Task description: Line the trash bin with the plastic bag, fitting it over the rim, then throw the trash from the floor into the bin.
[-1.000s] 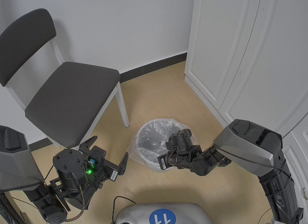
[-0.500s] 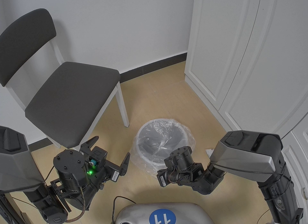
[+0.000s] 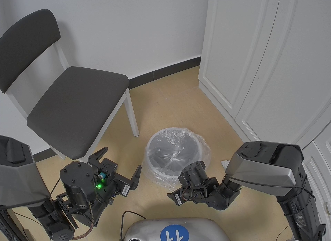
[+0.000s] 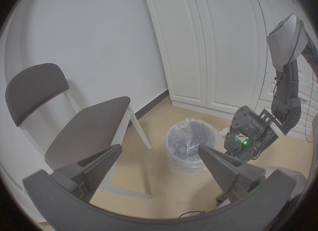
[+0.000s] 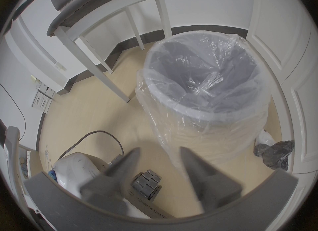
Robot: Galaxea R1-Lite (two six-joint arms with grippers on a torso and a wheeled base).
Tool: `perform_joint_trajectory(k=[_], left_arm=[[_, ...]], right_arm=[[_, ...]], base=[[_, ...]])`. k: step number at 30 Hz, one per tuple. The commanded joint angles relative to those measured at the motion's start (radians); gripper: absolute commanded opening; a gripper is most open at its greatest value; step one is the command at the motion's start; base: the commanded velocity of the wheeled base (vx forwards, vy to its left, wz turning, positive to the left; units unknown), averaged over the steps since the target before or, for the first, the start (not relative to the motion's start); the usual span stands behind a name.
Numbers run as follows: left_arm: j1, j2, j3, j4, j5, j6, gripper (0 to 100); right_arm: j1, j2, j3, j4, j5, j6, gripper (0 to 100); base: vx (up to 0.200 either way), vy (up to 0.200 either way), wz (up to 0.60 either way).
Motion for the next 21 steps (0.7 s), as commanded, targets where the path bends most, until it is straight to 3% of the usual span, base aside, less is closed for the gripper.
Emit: perform_joint_trajectory(k=[1, 5, 13, 21], left_arm=[[0.000, 0.003, 0.000, -0.001, 0.001, 0.000, 100], [0.000, -0.003, -0.002, -0.001, 0.001, 0.000, 100], [0.002, -0.004, -0.003, -0.001, 0.001, 0.000, 100], [0.005, 0.000, -0.005, -0.001, 0.001, 0.000, 100]], right_arm=[[0.003, -0.004, 0.003, -0.004, -0.001, 0.001, 100], [0.014, -0.041, 0.048, -0.031, -0.001, 0.007, 100], [0.009, -0.196, 0.270, -0.283, -0.011, 0.073, 100], [-0.074, -0.143, 0.263, -0.352, -0.098, 0.076, 100]], base=[[0.000, 0.000, 0.00], [0.000, 0.000, 0.00], [0.000, 0.000, 0.00], [0.000, 0.000, 0.00]])
